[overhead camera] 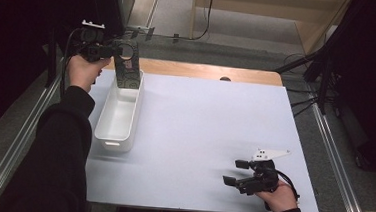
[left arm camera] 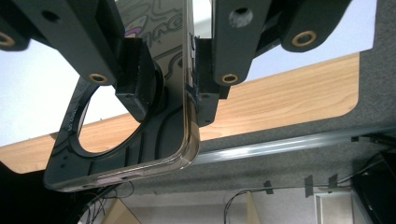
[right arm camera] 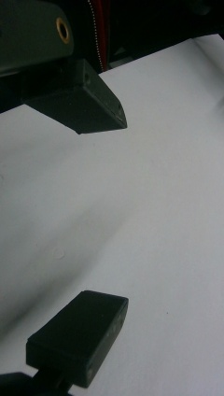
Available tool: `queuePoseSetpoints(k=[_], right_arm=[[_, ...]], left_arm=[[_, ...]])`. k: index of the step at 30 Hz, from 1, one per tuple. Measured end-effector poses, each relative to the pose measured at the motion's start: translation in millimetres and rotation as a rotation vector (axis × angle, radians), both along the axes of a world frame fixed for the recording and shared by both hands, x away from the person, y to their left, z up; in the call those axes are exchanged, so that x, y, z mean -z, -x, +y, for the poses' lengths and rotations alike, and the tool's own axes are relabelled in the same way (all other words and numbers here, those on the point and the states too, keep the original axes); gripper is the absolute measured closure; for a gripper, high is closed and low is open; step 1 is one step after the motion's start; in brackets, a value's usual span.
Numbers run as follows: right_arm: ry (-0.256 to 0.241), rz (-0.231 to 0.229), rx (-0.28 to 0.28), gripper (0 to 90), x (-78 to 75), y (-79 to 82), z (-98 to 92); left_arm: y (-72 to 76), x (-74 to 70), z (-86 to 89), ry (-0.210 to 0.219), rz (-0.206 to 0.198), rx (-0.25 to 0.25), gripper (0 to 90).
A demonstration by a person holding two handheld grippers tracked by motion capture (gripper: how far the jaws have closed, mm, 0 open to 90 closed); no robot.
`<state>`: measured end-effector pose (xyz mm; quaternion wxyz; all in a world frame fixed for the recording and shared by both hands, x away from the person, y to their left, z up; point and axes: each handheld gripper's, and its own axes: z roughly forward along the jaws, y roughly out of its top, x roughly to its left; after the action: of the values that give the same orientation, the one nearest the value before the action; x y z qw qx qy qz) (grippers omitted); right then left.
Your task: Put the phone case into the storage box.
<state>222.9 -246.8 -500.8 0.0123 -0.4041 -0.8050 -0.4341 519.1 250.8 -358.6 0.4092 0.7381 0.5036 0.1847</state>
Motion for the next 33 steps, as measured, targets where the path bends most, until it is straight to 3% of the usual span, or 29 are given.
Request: queuePoseSetpoints(k=[4, 8, 33], right_arm=[[0.000, 0.000, 0.000, 12.2, 0.1, -0.1, -0.2], [-0.002, 0.001, -0.001, 12.2, 0.4, -0.3, -0.1], [-0.002, 0.003, -0.001, 12.2, 1.2, -0.6, 0.9]], left_arm=[[-1.3, 4.4, -0.2, -0.004, 0.002, -0.001, 71.0], [-2.4, 9.1, 3.2, 0.021, 0.005, -0.005, 70.9], [-2.5, 36.3, 0.7, -0.007, -0.029, 0.002, 70.8]])
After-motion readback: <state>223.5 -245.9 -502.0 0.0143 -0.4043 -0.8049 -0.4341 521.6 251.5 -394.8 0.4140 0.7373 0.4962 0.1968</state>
